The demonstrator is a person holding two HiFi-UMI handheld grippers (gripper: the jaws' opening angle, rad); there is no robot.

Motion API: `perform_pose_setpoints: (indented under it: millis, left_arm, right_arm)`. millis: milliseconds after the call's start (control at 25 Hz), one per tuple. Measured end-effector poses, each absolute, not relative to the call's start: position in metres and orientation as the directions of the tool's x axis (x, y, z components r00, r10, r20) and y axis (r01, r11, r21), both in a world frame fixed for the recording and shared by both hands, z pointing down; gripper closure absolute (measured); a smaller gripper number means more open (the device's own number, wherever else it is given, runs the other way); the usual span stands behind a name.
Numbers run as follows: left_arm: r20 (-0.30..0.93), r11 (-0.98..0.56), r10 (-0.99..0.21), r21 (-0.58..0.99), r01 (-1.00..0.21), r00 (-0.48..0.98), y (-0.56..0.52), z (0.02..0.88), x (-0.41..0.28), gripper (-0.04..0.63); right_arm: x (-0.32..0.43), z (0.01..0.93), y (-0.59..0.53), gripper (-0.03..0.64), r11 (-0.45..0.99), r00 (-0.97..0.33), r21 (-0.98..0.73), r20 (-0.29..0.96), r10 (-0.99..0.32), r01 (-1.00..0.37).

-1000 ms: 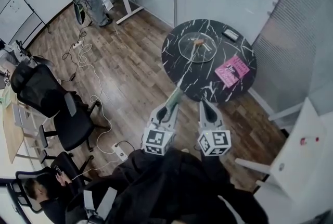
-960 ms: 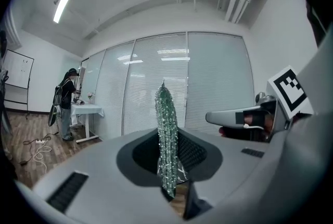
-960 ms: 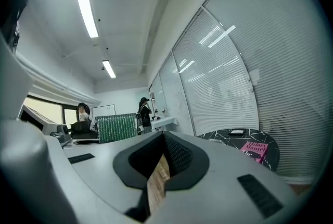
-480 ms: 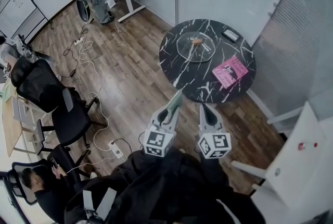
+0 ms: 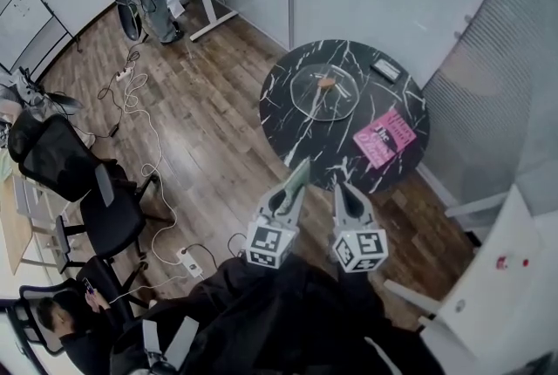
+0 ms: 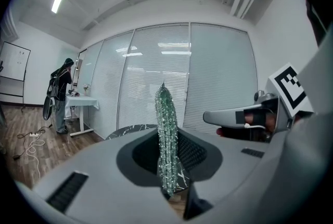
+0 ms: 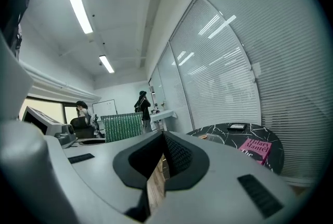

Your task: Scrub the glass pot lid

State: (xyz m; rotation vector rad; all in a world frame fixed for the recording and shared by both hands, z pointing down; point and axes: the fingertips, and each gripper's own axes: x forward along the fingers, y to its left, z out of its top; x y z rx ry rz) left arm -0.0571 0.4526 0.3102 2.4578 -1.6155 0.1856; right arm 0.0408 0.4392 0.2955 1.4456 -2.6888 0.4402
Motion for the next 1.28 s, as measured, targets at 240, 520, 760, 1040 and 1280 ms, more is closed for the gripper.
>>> perform_pose_setpoints:
  millis: [240, 520, 760, 1040, 1280]
  left_arm:
    - [0.218, -0.397, -0.887, 0.091, -0.913, 0.407, 0.366, 0.308, -0.074, 0.532]
    - [0.218, -0.431, -0.87, 0.1, -0.897, 0.442, 0.268, 0.293, -0.104, 0.531]
    - [0.227, -0.462, -0.851, 0.1, -0.881, 0.473, 0.199, 0.291, -0.126, 0.532]
    - [0.26, -0.481, -0.832, 0.102, -0.871, 0.49, 0.144, 0.307, -0.144, 0.532]
    - [0.323, -0.509, -0.798, 0.09, -0.856, 0.509, 0.121, 0.327, -0.146, 0.532]
  right_arm:
    - [0.022, 0.294, 0.354, 0.612, 0.522, -0.56, -0.218, 0.179, -0.809, -0.825]
    - [-0.012, 0.284, 0.26, 0.612, 0.497, -0.537, -0.215, 0.217, -0.815, -0.841]
    - [-0.035, 0.288, 0.193, 0.612, 0.469, -0.514, -0.221, 0.243, -0.823, -0.855]
    - [-0.046, 0.3, 0.138, 0.612, 0.422, -0.471, -0.219, 0.274, -0.839, -0.88]
    - [-0.049, 0.317, 0.121, 0.612, 0.387, -0.449, -0.239, 0.326, -0.832, -0.89]
